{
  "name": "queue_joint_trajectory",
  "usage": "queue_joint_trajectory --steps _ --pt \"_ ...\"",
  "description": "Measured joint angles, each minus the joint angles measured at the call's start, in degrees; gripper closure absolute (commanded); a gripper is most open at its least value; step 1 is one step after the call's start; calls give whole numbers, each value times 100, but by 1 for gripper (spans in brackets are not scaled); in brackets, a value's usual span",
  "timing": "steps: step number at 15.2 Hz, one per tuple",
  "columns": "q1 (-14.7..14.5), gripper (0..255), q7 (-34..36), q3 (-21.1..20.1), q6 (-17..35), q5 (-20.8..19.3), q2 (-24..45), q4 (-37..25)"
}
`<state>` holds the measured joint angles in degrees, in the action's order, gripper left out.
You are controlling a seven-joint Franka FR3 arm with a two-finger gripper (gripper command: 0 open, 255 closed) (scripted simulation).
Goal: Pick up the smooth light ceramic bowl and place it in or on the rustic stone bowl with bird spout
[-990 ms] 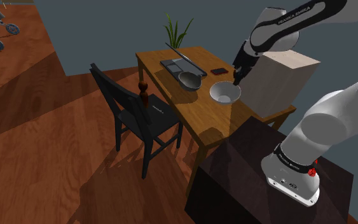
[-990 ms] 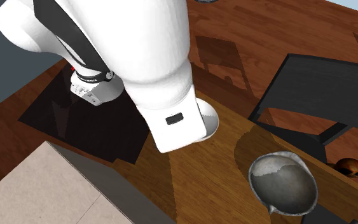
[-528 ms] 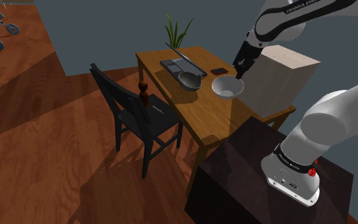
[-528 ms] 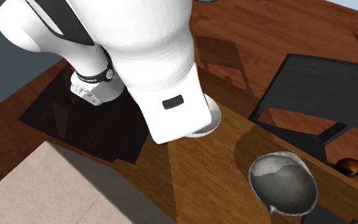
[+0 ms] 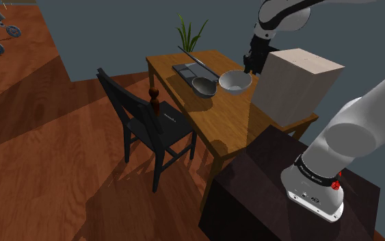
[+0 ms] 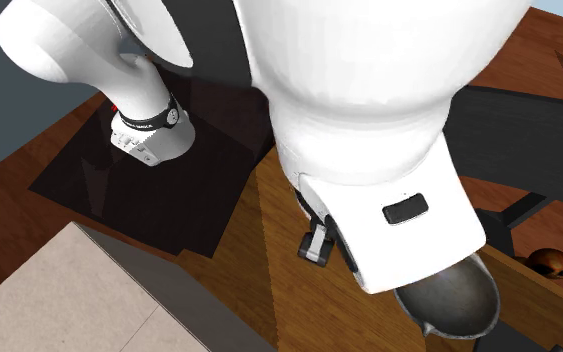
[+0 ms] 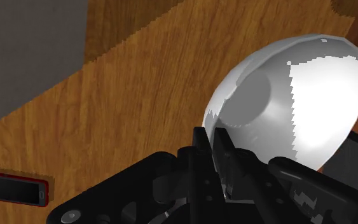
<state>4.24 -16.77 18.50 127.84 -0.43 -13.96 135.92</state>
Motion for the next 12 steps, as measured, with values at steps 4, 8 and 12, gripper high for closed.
queue_joint_trajectory --steps 4,8,12 --pt "-115 255 -156 54 -150 334 894 -1005" --pt "-132 255 -296 66 -417 659 1755 -2070" --pt "-42 255 -414 44 -836 975 2681 -3358"
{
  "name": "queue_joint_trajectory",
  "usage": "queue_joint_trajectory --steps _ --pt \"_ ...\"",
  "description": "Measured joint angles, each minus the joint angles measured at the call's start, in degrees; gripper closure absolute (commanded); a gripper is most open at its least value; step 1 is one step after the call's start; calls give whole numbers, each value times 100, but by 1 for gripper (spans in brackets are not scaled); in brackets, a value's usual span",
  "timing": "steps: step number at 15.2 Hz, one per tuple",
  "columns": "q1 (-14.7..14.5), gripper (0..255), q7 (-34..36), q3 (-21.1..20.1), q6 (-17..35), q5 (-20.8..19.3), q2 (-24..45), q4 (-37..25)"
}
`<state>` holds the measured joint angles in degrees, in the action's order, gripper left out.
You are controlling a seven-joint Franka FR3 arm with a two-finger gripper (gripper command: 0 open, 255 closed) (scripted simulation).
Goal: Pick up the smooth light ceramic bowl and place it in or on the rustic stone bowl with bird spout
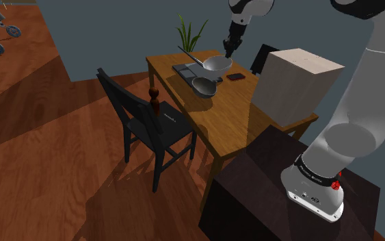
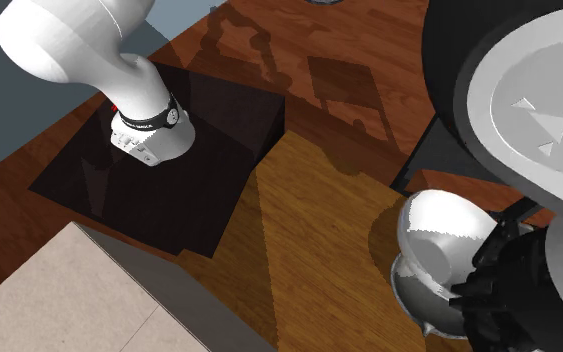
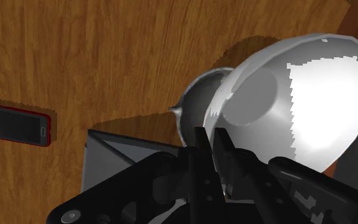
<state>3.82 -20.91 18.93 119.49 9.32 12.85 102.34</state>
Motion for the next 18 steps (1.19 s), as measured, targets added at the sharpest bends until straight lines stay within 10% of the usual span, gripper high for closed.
queue_joint_trajectory --steps 6,18 --pt "250 255 -18 -93 -747 332 1296 -1983" --pt "275 255 -138 -159 -86 469 1629 -1632"
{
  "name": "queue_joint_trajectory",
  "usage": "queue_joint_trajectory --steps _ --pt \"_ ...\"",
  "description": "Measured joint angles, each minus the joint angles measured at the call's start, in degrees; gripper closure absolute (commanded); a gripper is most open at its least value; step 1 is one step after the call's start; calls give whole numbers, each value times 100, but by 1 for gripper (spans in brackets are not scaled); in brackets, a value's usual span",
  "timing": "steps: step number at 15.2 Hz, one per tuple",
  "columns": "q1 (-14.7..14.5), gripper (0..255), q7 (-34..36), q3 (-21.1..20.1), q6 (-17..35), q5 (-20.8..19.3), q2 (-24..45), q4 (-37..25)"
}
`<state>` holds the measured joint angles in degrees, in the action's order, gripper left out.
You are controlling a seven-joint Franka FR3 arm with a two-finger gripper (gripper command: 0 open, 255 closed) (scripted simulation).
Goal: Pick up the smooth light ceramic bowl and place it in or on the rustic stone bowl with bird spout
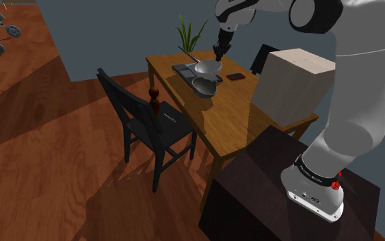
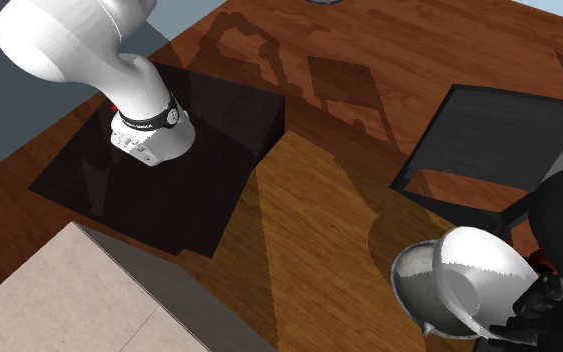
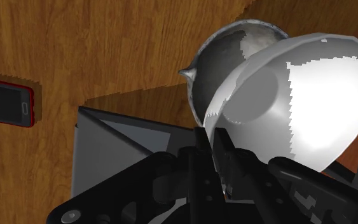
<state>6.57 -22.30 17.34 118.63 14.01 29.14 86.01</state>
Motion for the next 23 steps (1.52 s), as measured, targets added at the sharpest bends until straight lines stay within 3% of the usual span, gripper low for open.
queue_joint_trajectory --steps 10,16,17,23 --pt "17 255 -113 -73 610 131 282 343" --pt "19 255 -119 -81 651 142 311 353" --pt "20 0 -120 -81 652 143 311 353" --pt "20 0 -120 -81 653 143 311 353"
